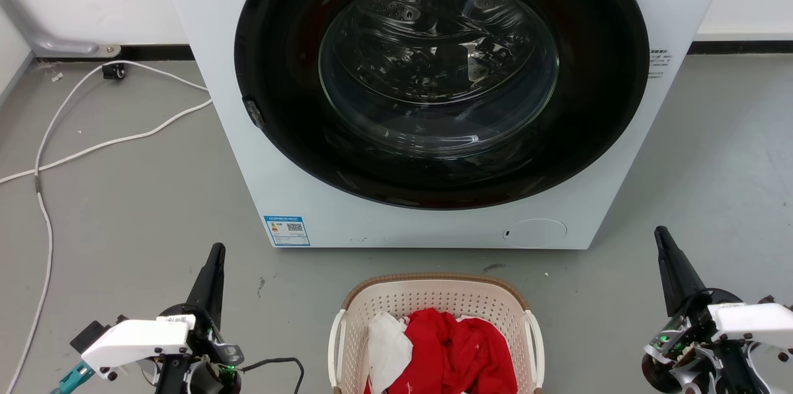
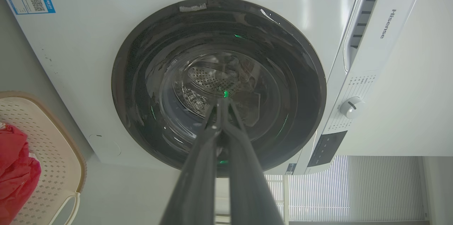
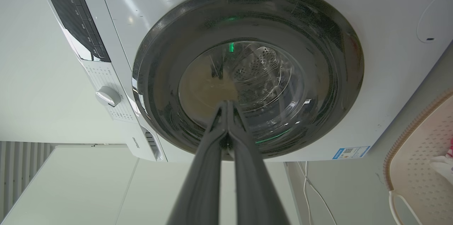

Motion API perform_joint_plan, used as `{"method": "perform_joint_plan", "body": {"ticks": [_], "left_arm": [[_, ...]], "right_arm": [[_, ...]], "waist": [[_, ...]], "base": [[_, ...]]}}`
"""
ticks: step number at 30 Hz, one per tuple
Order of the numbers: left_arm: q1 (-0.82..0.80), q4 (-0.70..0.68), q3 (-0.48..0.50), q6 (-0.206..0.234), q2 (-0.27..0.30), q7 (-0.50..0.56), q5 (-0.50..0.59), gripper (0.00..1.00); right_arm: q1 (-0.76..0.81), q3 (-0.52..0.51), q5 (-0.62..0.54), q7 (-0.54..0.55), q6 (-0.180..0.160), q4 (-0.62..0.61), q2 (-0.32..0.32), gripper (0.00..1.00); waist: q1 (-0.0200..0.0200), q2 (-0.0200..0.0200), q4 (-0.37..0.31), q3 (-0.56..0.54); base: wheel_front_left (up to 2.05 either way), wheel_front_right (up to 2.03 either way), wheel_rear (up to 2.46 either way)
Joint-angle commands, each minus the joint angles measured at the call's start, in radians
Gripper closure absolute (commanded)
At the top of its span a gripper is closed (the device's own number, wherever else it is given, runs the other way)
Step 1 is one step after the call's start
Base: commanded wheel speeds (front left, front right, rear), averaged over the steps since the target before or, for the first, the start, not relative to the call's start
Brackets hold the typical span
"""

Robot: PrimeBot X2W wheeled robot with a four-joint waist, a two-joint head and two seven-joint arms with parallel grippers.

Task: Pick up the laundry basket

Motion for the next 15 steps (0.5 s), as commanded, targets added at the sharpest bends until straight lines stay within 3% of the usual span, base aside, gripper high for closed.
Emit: {"method": "perform_joint_plan", "body": {"ticks": [1, 15], "left_arm": [[-0.01, 0.001, 0.003, -0.004, -0.001, 0.003, 0.005, 1.0], [-0.01, 0.001, 0.005, -0.004, -0.002, 0.003, 0.007, 1.0]], "right_arm": [[-0.01, -0.002, -0.004, 0.003, 0.0, 0.001, 0.003, 1.0], [-0.01, -0.003, -0.006, 0.003, 0.0, 0.001, 0.004, 1.0]], "waist": [[0.0, -0.0001, 0.0, 0.0], [0.0, -0.0001, 0.0, 0.0]], "base": [[0.0, 0.0, 0.0], [0.0, 0.0, 0.0]]}}
